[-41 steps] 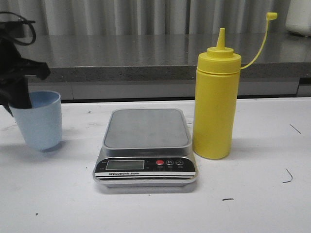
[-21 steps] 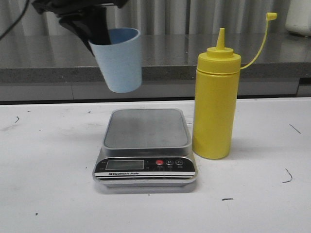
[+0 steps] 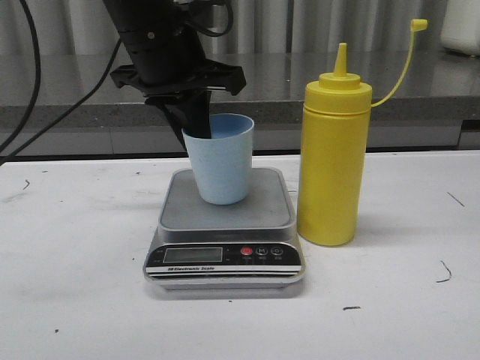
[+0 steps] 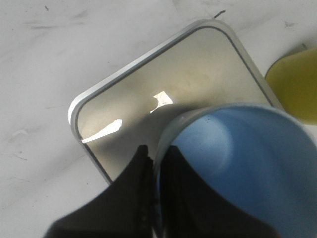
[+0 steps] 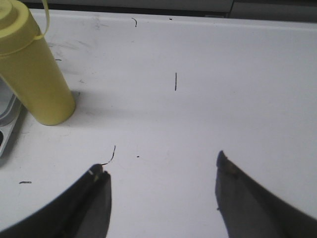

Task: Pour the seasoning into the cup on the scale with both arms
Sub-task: 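Lift the blue cup with the left gripper and lower it onto the scale, then open the left gripper and withdraw it from the cup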

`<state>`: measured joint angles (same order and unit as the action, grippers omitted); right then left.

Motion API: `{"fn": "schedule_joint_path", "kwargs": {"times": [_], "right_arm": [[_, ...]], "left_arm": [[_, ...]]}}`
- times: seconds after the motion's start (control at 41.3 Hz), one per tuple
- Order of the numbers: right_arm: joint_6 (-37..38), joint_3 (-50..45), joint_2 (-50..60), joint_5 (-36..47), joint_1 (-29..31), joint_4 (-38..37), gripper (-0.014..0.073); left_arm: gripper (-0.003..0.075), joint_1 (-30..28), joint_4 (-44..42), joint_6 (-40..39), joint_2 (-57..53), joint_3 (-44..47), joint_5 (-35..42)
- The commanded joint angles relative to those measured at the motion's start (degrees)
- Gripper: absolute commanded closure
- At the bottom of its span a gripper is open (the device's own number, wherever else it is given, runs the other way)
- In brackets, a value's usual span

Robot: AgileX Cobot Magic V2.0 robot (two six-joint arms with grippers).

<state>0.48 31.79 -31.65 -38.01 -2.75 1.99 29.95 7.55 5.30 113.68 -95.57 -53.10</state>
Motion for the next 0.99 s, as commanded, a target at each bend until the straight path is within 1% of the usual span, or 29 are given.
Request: {"fn": "schedule_joint_path", "kwargs": {"times": [0.0, 0.073, 0.121, 0.291, 0.363, 0.533, 0.703, 0.8, 0.969], "right_arm": [[-0.48, 1.71, -0.54, 3.74, 0.44, -0.29, 0.0114], [-0.48, 1.71, -0.54, 3.74, 0.44, -0.29, 0.0114], [-0.48, 1.71, -0.54, 3.74, 0.44, -0.29, 0.0114], [-0.48, 1.71, -0.54, 3.74, 0.44, -0.29, 0.0114], [-0.48, 1.71, -0.54, 3.74, 0.44, -0.29, 0.0114], [-0.48, 1.71, -0.54, 3.74, 0.44, -0.29, 0.0114], [-0.48, 1.71, -0.54, 3.74, 0.44, -0.29, 0.0114], [-0.48, 1.71, -0.54, 3.74, 0.44, -0.29, 0.0114], [-0.48, 1.71, -0.54, 3.74, 0.44, -0.29, 0.0114]], "left_arm": [[0.0739, 0.39, 0.52, -0.26, -2.41, -1.69, 2.07], [0.0724, 0.39, 0.52, -0.26, -2.41, -1.98, 1.99], [0.0686, 0.39, 0.52, -0.26, -2.41, -2.33, 1.56], [0.0426, 0.39, 1.07, -0.26, -3.08, -2.46, 1.88], [0.0364, 0.39, 1.34, -0.26, -3.58, -2.59, 1.97], [0.0355, 0.39, 1.34, -0.26, -6.35, -2.59, 2.00], [0.0356, 0.39, 1.18, -0.26, -13.29, -1.76, 0.90], [0.0356, 0.39, -0.29, -0.26, -19.16, 0.93, 2.15], [0.0356, 0.28, -2.55, -0.26, -31.06, 8.76, 4.72]]}}
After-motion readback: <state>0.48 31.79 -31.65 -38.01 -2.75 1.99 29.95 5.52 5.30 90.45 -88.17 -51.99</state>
